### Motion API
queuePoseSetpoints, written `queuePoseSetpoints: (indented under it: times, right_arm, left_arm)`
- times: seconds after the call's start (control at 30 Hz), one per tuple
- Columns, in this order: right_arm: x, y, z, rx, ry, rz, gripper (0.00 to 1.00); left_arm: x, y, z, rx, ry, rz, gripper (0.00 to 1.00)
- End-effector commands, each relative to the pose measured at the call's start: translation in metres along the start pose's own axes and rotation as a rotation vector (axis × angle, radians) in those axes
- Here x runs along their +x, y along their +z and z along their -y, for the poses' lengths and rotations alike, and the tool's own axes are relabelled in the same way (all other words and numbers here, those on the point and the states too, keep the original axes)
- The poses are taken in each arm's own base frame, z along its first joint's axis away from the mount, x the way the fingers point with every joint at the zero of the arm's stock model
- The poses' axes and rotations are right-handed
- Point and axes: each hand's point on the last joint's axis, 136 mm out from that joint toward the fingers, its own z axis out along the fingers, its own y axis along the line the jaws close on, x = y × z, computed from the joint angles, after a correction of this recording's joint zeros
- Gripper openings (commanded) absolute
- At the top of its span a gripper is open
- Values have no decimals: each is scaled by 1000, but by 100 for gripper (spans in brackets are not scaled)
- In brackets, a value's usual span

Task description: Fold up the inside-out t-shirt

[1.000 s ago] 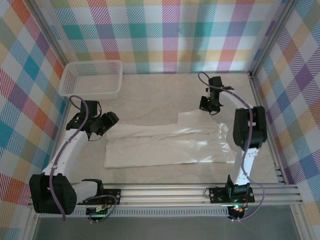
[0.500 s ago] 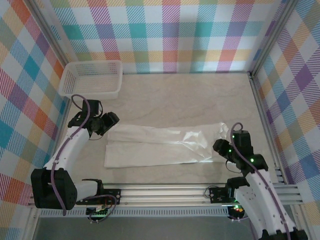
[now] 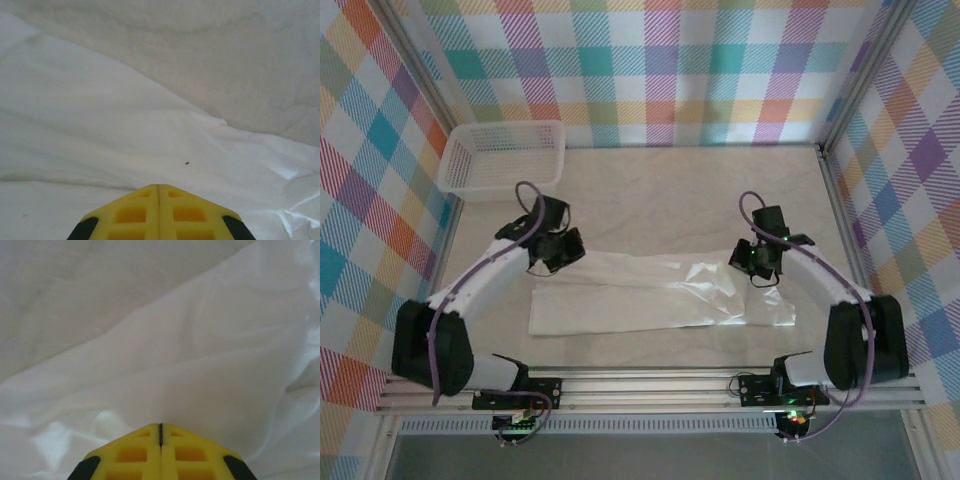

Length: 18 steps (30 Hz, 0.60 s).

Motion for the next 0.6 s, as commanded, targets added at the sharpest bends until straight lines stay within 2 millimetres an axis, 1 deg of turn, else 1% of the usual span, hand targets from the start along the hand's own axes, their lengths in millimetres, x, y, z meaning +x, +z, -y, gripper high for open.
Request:
queuePoseSetpoints:
  times: [0.0,0.07,0.17,0.27,0.33,0.43,0.47,0.53,0.57]
  right_arm:
    - [-13,10,11,106,-32,-1,0]
    - [-5,23,16,132,-37,-71,0]
    - [8,38,27,186,-22,-154,0]
    - [16,46,35,237,3,-223,0]
    - [19,50,38,252,17,-243,0]
    - [18,52,35,241,32,-243,0]
    - [18,52,30,224,24,-253,1]
    - [23,50,20,180,-2,-291,2]
    - [28,48,19,179,-3,-314,3]
  left_arm:
    - [5,19,-10,-139,-4,-34,0]
    - [6,31,-10,-178,-2,-52,0]
    - [12,52,-23,-260,-27,-94,0]
    - [18,74,-29,-292,-56,-134,0]
    - [16,89,-31,-310,-68,-137,0]
    - [-1,116,-31,-361,-55,-117,0]
    - [-8,129,-29,-372,-51,-115,0]
    - [-22,152,-20,-362,-56,-116,0]
    - [-33,164,-9,-332,-63,-113,0]
